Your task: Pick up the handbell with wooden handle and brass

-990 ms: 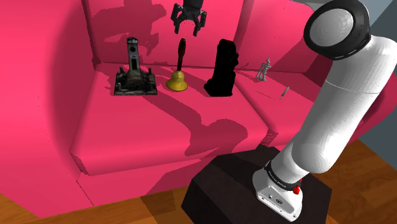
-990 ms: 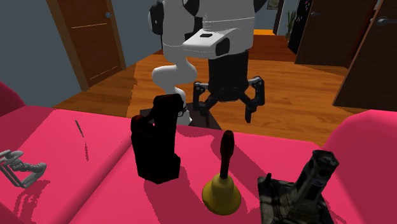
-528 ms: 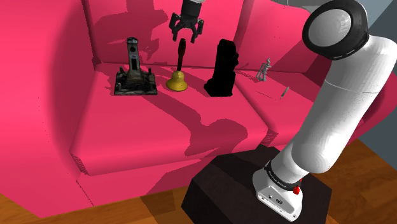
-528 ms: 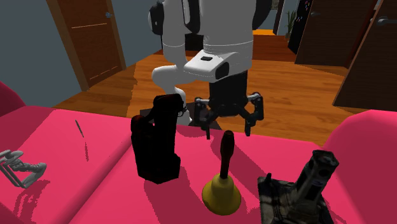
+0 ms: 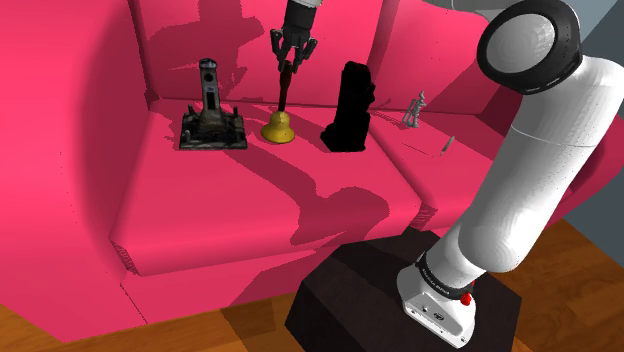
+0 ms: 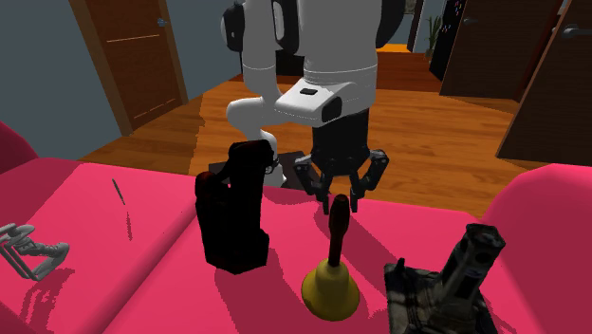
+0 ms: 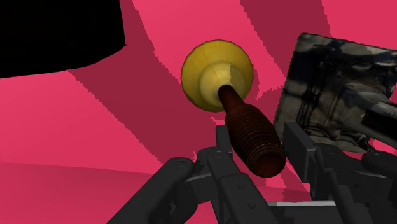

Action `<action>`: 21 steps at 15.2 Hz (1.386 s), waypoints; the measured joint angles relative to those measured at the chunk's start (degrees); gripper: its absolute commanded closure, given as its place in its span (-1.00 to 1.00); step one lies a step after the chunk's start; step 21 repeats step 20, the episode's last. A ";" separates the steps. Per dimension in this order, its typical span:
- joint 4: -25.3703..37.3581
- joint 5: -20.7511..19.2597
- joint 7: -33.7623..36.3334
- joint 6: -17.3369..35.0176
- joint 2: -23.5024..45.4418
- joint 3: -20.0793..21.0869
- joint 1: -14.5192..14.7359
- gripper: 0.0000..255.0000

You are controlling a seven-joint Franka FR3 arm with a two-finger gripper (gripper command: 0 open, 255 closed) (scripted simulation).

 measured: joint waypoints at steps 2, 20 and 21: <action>0.01 0.00 0.00 -0.01 0.01 0.00 0.00 1.00; 16.73 -0.12 0.81 -13.06 3.67 0.00 -0.08 1.00; 16.73 -0.12 0.81 -13.06 3.67 0.00 -0.08 1.00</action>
